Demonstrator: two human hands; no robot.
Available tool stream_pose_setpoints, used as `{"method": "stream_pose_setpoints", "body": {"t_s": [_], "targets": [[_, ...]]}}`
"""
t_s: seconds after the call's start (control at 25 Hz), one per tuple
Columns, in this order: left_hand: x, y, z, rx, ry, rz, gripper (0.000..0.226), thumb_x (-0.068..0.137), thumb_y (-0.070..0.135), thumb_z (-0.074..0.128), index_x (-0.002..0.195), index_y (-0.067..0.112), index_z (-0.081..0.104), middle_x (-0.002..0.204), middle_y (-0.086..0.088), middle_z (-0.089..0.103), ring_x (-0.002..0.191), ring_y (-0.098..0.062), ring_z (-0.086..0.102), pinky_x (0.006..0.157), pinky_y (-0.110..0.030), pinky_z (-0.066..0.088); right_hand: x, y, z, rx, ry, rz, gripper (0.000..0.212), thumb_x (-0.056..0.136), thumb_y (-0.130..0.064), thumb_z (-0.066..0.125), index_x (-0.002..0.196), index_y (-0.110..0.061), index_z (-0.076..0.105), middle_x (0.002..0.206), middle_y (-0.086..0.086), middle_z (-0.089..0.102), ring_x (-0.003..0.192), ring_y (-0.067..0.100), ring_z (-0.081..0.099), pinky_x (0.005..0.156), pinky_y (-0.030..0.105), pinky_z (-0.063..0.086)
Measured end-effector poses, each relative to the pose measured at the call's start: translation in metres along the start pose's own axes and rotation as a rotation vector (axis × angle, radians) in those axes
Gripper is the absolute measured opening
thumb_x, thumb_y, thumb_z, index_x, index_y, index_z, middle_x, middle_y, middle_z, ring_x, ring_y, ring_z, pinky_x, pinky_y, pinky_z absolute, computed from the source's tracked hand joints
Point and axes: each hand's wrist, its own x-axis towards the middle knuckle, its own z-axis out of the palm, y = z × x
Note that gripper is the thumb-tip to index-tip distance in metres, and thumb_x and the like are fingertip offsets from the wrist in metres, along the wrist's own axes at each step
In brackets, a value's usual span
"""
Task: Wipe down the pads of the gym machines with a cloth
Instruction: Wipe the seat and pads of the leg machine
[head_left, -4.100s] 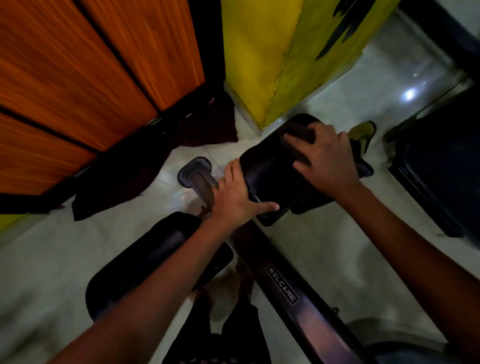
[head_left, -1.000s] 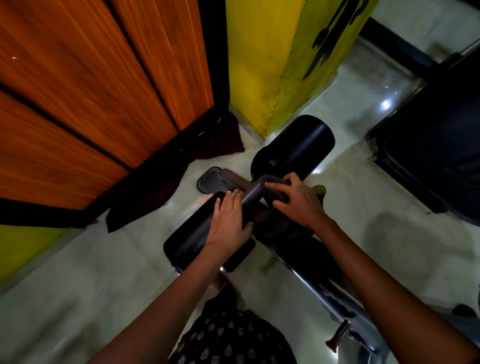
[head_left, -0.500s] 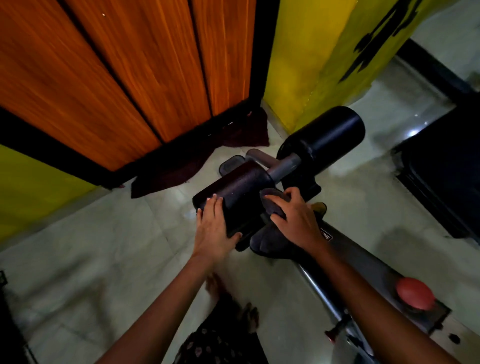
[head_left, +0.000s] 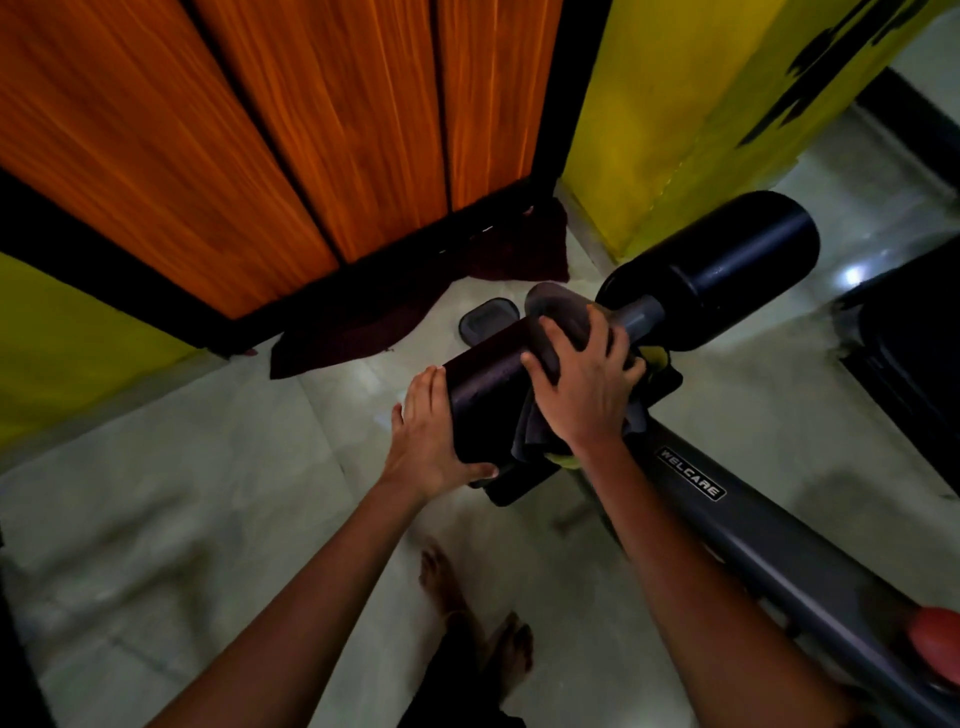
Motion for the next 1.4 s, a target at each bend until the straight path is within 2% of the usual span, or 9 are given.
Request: {"method": "stream_pose_setpoints", "body": {"t_s": [0.16, 0.32, 0.44, 0.56, 0.76, 0.92, 1.16, 1.32, 1.4], "targets": [[-0.001, -0.001, 0.002, -0.048, 0.015, 0.011, 0.132, 0.057, 0.058, 0.08, 0.15, 0.009, 0.0, 0.158, -0.007, 0.003, 0.146, -0.021, 0.0, 0.117, -0.044, 0.017, -0.025, -0.011, 0.002, -0.029, 0.095, -0.033, 0.05, 0.086, -0.046, 0.039, 0.13, -0.028, 0.053, 0.129, 0.016, 0.05, 0.101, 0.035, 0.049, 0.081, 0.044, 0.04], [0.001, -0.002, 0.004, -0.085, 0.029, 0.022, 0.131, 0.056, 0.053, 0.083, 0.149, 0.008, 0.003, 0.157, -0.008, 0.005, 0.145, -0.022, 0.003, 0.116, -0.041, 0.021, -0.035, 0.017, 0.007, -0.081, 0.034, -0.502, 0.057, 0.079, -0.041, 0.043, 0.134, -0.027, 0.05, 0.125, 0.017, 0.051, 0.094, 0.033, 0.051, 0.075, 0.039, 0.043], [0.001, 0.0, 0.002, -0.089, 0.037, 0.016, 0.133, 0.054, 0.051, 0.085, 0.149, 0.009, 0.002, 0.156, -0.007, 0.004, 0.144, -0.022, 0.003, 0.116, -0.041, 0.022, 0.0, 0.04, -0.004, -0.004, 0.052, -0.223, 0.054, 0.084, -0.041, 0.041, 0.134, -0.025, 0.049, 0.124, 0.019, 0.049, 0.1, 0.037, 0.052, 0.079, 0.042, 0.043], [-0.001, 0.001, 0.003, -0.129, 0.042, 0.013, 0.134, 0.054, 0.049, 0.086, 0.149, 0.009, 0.002, 0.156, -0.007, 0.003, 0.144, -0.022, 0.003, 0.117, -0.04, 0.019, -0.007, 0.006, -0.002, 0.027, 0.049, 0.031, 0.055, 0.083, -0.036, 0.06, 0.135, -0.025, 0.049, 0.129, 0.019, 0.048, 0.107, 0.036, 0.049, 0.087, 0.044, 0.04], [-0.001, 0.0, 0.004, -0.197, 0.047, 0.044, 0.129, 0.055, 0.043, 0.088, 0.148, 0.002, 0.008, 0.155, -0.013, 0.01, 0.144, -0.026, 0.005, 0.117, -0.042, 0.018, -0.034, -0.013, -0.004, -0.086, 0.027, -0.551, 0.06, 0.071, -0.036, 0.071, 0.128, -0.026, 0.055, 0.121, 0.014, 0.056, 0.093, 0.032, 0.055, 0.077, 0.04, 0.044], [-0.001, 0.0, 0.003, -0.229, 0.037, 0.03, 0.132, 0.053, 0.043, 0.088, 0.149, 0.007, 0.005, 0.154, -0.009, 0.006, 0.144, -0.022, 0.004, 0.117, -0.038, 0.019, -0.021, 0.0, -0.006, -0.065, 0.081, -0.294, 0.062, 0.07, -0.033, 0.075, 0.128, -0.025, 0.056, 0.119, 0.016, 0.055, 0.096, 0.034, 0.054, 0.078, 0.041, 0.044], [0.012, -0.023, -0.028, -0.205, -0.128, 0.091, 0.121, 0.056, 0.036, 0.089, 0.148, 0.01, 0.014, 0.152, -0.007, 0.018, 0.141, -0.022, 0.015, 0.114, -0.03, 0.019, -0.039, -0.004, -0.004, -0.129, -0.007, -0.884, 0.066, 0.072, -0.036, 0.07, 0.133, -0.027, 0.049, 0.124, 0.013, 0.052, 0.097, 0.031, 0.051, 0.077, 0.042, 0.042], [0.025, -0.036, -0.036, -0.184, -0.282, 0.018, 0.131, 0.057, 0.043, 0.087, 0.151, 0.014, 0.0, 0.159, -0.002, -0.001, 0.146, -0.02, 0.003, 0.119, -0.037, 0.013, -0.051, -0.005, 0.002, -0.092, 0.084, -0.601, 0.07, 0.066, -0.034, 0.076, 0.132, -0.025, 0.052, 0.122, 0.016, 0.052, 0.096, 0.032, 0.049, 0.077, 0.041, 0.043], [0.032, -0.038, -0.031, -0.244, -0.359, -0.005, 0.136, 0.056, 0.037, 0.089, 0.15, 0.016, -0.007, 0.159, 0.0, -0.007, 0.146, -0.019, 0.0, 0.119, -0.039, 0.015, -0.065, -0.021, 0.009, -0.051, 0.086, -0.72, 0.066, 0.071, -0.035, 0.07, 0.133, -0.026, 0.05, 0.123, 0.015, 0.05, 0.095, 0.03, 0.047, 0.076, 0.04, 0.042]]}}
